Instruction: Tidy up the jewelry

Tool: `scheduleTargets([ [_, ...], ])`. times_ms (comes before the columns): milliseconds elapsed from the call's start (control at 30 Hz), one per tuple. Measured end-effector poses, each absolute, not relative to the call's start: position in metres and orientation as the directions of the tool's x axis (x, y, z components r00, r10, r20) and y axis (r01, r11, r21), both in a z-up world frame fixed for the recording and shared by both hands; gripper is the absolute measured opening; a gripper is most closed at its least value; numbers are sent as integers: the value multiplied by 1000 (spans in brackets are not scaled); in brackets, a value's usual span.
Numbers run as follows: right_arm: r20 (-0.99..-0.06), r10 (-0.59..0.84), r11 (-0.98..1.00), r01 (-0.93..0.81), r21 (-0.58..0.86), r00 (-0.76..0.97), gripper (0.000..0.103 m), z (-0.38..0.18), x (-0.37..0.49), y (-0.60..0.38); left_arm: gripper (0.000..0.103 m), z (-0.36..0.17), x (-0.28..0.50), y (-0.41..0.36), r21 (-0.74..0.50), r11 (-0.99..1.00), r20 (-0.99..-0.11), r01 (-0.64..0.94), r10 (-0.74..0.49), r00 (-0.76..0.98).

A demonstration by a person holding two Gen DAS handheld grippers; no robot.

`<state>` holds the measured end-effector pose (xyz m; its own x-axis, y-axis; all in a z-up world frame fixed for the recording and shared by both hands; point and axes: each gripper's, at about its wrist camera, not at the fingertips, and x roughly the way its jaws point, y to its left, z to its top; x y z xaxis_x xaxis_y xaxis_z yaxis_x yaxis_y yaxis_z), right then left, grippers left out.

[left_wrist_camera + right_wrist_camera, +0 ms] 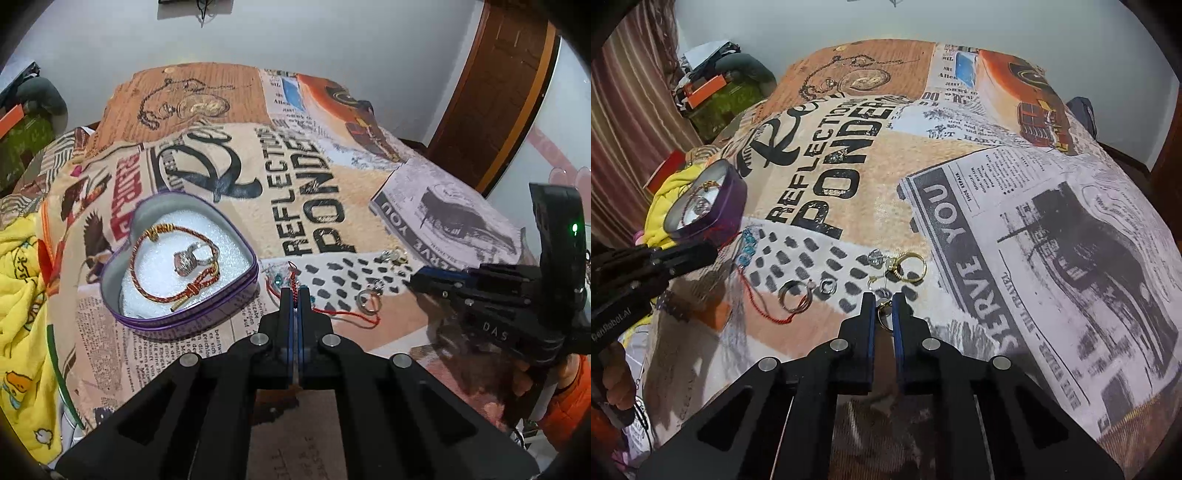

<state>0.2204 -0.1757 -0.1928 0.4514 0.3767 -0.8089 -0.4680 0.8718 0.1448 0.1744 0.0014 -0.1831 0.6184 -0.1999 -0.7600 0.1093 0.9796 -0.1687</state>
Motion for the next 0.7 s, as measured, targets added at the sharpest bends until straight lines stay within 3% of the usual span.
scheduleTargets([
  [700, -738, 395, 885, -441, 147, 547, 8, -145, 188, -197, 0, -102, 136, 19, -168, 980, -627, 105, -188, 756],
])
